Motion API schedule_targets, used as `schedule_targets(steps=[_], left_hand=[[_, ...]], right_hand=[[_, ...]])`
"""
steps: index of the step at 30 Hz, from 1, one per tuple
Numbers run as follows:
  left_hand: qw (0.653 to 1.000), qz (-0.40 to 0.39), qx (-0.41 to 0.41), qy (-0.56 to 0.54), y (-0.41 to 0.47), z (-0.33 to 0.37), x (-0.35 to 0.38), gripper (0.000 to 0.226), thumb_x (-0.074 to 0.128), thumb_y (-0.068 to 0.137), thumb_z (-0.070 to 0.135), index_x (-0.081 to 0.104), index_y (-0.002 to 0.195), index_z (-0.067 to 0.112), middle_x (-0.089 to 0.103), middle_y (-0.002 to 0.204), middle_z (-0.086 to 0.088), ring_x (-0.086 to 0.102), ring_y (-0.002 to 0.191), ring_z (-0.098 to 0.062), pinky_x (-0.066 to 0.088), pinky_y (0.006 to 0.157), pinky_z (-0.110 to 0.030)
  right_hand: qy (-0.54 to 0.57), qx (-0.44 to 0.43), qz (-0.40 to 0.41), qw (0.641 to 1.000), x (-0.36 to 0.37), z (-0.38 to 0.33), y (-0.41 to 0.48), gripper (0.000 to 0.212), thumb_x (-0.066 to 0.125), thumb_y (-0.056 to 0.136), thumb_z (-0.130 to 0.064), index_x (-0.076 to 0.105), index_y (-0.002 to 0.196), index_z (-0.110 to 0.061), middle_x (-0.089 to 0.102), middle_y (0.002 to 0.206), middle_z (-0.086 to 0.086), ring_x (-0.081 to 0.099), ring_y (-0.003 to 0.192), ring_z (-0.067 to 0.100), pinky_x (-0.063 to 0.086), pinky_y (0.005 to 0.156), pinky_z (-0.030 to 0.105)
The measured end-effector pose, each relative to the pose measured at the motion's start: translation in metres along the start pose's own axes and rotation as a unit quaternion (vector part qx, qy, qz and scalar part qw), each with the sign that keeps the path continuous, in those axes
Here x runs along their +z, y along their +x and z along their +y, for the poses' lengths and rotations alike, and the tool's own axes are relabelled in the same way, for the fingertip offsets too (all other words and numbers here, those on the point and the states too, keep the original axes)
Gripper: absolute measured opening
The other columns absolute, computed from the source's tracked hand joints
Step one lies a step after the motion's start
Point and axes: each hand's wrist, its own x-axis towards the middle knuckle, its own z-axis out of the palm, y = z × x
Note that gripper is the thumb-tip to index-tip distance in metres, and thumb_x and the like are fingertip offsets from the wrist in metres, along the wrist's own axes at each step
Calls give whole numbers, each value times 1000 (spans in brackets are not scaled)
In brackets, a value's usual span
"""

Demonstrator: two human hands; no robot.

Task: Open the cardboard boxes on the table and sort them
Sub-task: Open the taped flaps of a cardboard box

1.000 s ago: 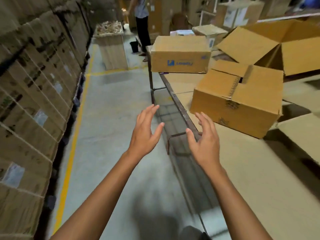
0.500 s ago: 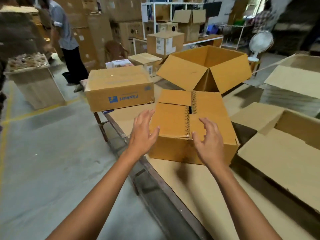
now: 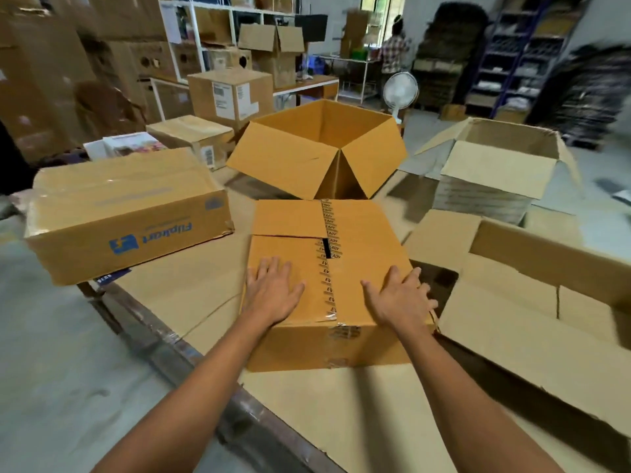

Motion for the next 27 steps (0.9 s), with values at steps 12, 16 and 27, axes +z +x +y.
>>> schedule_targets(steps=[12, 16, 27], left_hand=[[1000, -16, 18, -8, 41, -61, -19, 79, 32, 88, 79, 38, 147, 27, 26, 155, -10, 29, 137, -39, 34, 105, -56], [999, -35, 36, -9, 31, -61, -24, 79, 33, 87, 79, 34, 148, 30, 24, 154, -10, 35, 128, -39, 40, 99, -51], [984, -71, 159, 35, -33, -35, -22, 79, 20, 92, 76, 20, 157, 31, 7, 167, -6, 0, 153, -29, 1, 120, -60]], right_hand=[[65, 124, 59, 988, 9, -31, -55, 82, 44, 93, -63, 20, 154, -14, 47, 140, 15, 54, 119, 38, 48, 96, 48], [179, 181, 79, 964, -2, -20, -57, 57, 51, 98, -39, 40, 141, -4, 65, 118, 12, 64, 103, 33, 53, 84, 42], [532, 258, -11, 806, 18, 22, -107, 21, 52, 92, -15, 63, 74, -11, 65, 83, 7, 56, 83, 27, 45, 70, 39]])
